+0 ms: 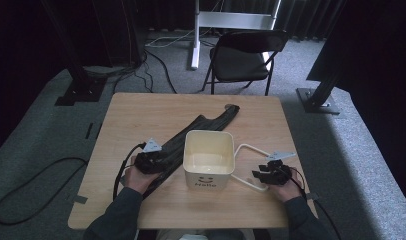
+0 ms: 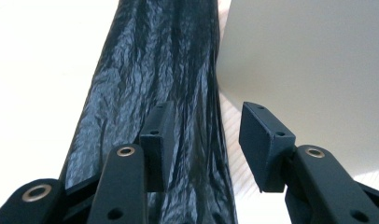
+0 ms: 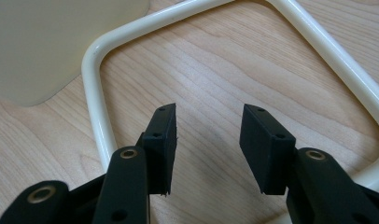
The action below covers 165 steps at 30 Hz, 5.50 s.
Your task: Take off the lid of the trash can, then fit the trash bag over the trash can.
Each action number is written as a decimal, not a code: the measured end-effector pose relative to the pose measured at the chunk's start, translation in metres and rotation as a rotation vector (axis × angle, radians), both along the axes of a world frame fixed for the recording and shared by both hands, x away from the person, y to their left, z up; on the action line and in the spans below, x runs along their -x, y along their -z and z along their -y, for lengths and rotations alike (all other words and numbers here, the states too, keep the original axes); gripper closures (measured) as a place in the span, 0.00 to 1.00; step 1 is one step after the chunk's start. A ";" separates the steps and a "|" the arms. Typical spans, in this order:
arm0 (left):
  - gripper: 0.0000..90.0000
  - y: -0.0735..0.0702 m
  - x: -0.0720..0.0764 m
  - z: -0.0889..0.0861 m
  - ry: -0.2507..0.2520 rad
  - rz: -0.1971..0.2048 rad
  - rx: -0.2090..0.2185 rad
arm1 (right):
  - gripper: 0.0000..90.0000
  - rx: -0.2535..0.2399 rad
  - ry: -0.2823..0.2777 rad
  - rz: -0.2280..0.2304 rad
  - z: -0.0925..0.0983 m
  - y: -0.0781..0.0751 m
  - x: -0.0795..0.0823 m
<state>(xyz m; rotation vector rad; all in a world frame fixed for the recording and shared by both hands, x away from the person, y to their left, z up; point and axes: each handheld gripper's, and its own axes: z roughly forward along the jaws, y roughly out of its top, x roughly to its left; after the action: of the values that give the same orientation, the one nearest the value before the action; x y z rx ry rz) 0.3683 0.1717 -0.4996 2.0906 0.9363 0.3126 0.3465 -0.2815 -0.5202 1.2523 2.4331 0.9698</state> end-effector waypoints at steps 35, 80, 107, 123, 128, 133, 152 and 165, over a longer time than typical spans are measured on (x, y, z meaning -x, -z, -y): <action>0.56 0.001 -0.015 0.019 0.006 -0.006 -0.018 | 0.56 0.039 -0.041 0.019 -0.008 0.003 -0.002; 0.48 0.035 -0.033 0.039 -0.056 -0.049 -0.152 | 0.57 0.073 -0.063 0.010 -0.011 0.007 -0.004; 0.42 0.026 -0.033 0.033 -0.099 -0.011 -0.168 | 0.58 0.070 -0.057 0.016 -0.009 0.006 -0.004; 0.42 0.035 -0.052 0.045 -0.123 -0.043 -0.183 | 0.58 0.067 -0.054 0.017 -0.008 0.005 -0.004; 0.43 0.035 -0.055 0.037 -0.149 -0.045 -0.180 | 0.58 0.070 -0.057 0.015 -0.009 0.006 -0.004; 0.50 0.034 -0.057 0.027 -0.174 -0.050 -0.175 | 0.58 0.072 -0.059 0.011 -0.009 0.006 -0.004; 0.90 0.032 -0.057 0.009 -0.202 -0.072 -0.151 | 0.58 0.077 -0.066 0.005 -0.010 0.008 -0.005; 1.00 0.031 -0.054 0.013 -0.155 -0.079 -0.136 | 0.58 0.074 -0.063 0.003 -0.009 0.007 -0.005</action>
<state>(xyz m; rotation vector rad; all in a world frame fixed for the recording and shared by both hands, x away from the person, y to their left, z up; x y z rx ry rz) 0.4223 0.1587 -0.5310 2.1712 1.1559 0.3856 0.3512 -0.2722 -0.5275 1.1556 2.4954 0.8890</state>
